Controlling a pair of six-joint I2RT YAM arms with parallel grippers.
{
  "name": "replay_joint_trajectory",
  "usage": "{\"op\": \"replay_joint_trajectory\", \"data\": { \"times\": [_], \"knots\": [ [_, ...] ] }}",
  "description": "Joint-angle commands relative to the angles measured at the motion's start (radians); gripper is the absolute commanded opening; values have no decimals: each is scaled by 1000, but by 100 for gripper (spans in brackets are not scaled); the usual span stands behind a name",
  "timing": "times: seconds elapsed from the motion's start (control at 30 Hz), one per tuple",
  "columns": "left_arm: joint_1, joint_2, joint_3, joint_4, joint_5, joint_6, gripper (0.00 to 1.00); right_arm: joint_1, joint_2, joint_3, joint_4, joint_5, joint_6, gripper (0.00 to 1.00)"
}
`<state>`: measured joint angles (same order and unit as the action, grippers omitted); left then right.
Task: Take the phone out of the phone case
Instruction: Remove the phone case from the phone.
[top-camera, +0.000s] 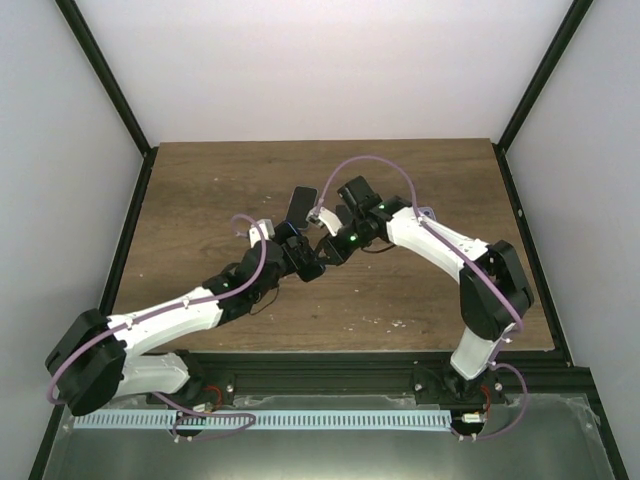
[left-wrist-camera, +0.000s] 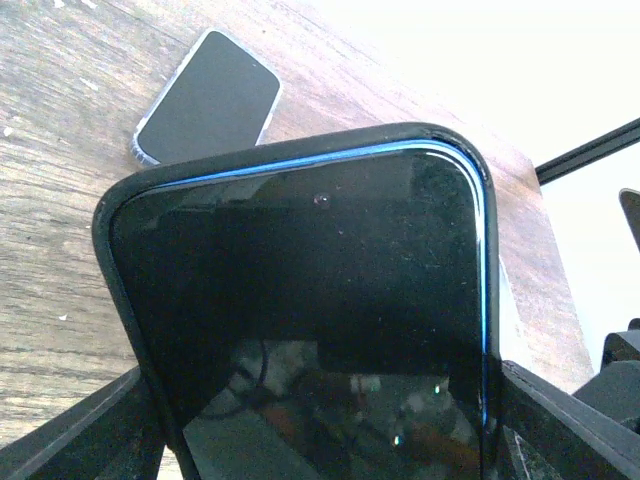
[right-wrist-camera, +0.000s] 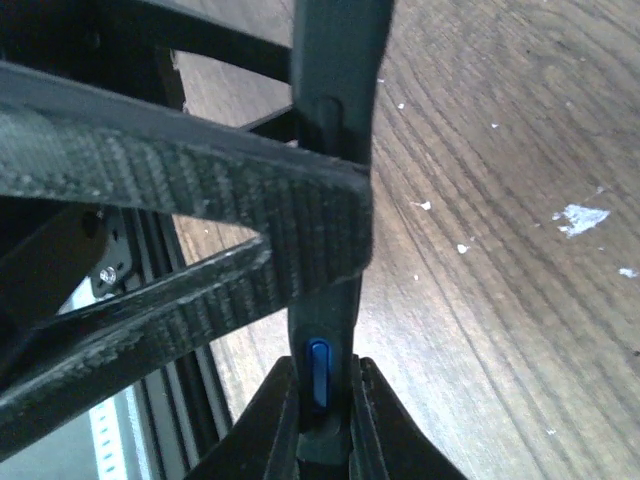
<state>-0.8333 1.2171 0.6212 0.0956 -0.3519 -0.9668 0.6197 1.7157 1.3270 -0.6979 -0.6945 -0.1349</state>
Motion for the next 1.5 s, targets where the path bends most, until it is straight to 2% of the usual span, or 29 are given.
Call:
{"op": "replay_joint_trajectory", "data": {
  "times": [0.0,0.1,0.23,0.33,0.43,0.6,0.73,0.93,1.17,1.37,1.47],
  "knots": [
    [-9,-23,54,49,-31,26,86,-10,-3,30,-6,-26,20,1],
    [-7,-58,100,-4,-37,159,99,-30,-29,26,-11,-56,4,1],
    [45,-181,108,-55,36,331,100,-111,-81,-7,-8,-119,-28,1],
    [114,-264,78,-36,246,420,100,-182,-123,-39,-21,-224,-90,1],
    [177,-309,28,20,530,483,94,-228,-176,-90,-28,-337,-172,1],
    [217,-332,-84,217,765,481,90,-236,-254,-150,-80,-492,-288,1],
    [220,-268,-92,320,855,447,80,-236,-294,-181,-112,-567,-339,1],
    [219,-206,-144,562,987,366,64,-235,-283,-205,-129,-595,-357,1],
    [219,-136,-126,643,1035,336,38,-236,-257,-195,-151,-629,-370,1],
    [218,-77,-112,732,1088,297,26,-235,-261,-212,-150,-640,-372,2],
    [218,-50,-109,791,1116,268,17,-234,-261,-219,-148,-643,-369,2]
  ]
}}
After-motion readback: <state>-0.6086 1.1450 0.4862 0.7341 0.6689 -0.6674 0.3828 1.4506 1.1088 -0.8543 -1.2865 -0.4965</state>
